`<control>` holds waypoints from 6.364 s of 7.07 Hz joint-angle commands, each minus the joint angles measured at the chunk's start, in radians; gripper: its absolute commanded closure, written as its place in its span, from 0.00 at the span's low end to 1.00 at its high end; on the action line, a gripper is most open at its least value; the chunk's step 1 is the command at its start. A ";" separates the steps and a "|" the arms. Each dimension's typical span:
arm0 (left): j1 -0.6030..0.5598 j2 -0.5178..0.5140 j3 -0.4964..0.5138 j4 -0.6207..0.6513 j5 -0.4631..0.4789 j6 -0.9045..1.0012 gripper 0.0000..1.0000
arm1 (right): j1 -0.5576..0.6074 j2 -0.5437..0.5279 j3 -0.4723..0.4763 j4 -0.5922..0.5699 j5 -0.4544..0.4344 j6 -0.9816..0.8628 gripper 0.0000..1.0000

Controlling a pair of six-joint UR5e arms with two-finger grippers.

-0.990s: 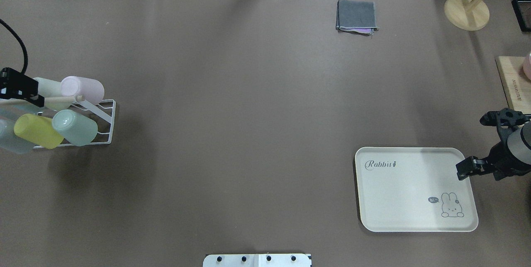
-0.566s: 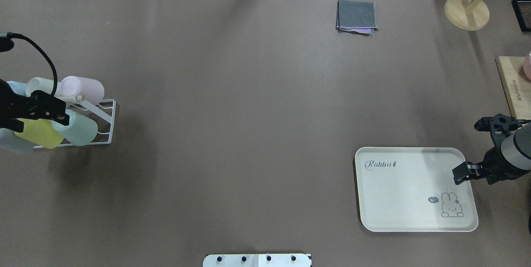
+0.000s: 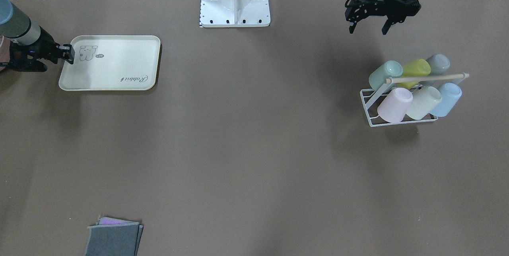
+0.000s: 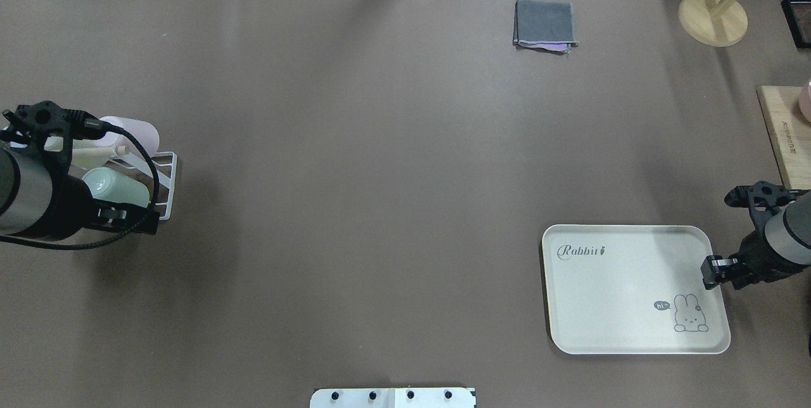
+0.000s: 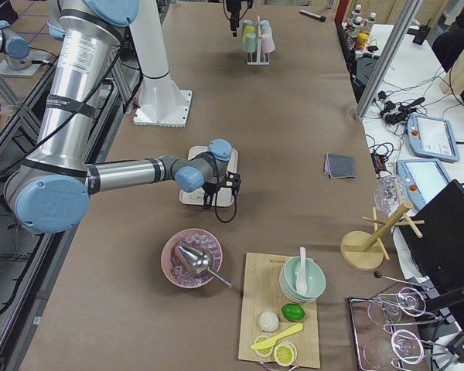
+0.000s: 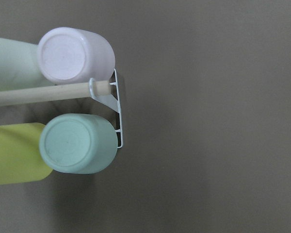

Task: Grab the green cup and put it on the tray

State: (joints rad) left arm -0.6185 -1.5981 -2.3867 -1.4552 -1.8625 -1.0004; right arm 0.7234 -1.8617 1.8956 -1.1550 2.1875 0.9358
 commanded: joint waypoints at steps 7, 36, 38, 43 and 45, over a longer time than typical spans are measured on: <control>0.464 0.090 -0.048 0.229 0.745 0.457 0.02 | -0.002 -0.002 -0.018 0.003 0.005 0.001 0.56; 0.465 0.031 0.383 0.191 1.359 1.974 0.04 | 0.201 0.003 0.017 0.095 0.306 -0.011 1.00; 0.465 0.041 0.400 0.125 1.359 1.974 0.03 | 0.237 -0.002 0.017 0.095 0.360 -0.048 1.00; 0.461 0.046 0.422 0.088 1.414 1.955 0.03 | 0.255 0.146 0.005 0.087 0.410 -0.077 1.00; 0.448 0.087 0.414 0.090 1.425 1.886 0.03 | 0.211 0.286 -0.039 0.026 0.376 -0.069 1.00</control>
State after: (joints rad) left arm -0.1659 -1.5318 -1.9685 -1.3655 -0.4466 0.9182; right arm 0.9604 -1.6576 1.8803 -1.0948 2.5876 0.8608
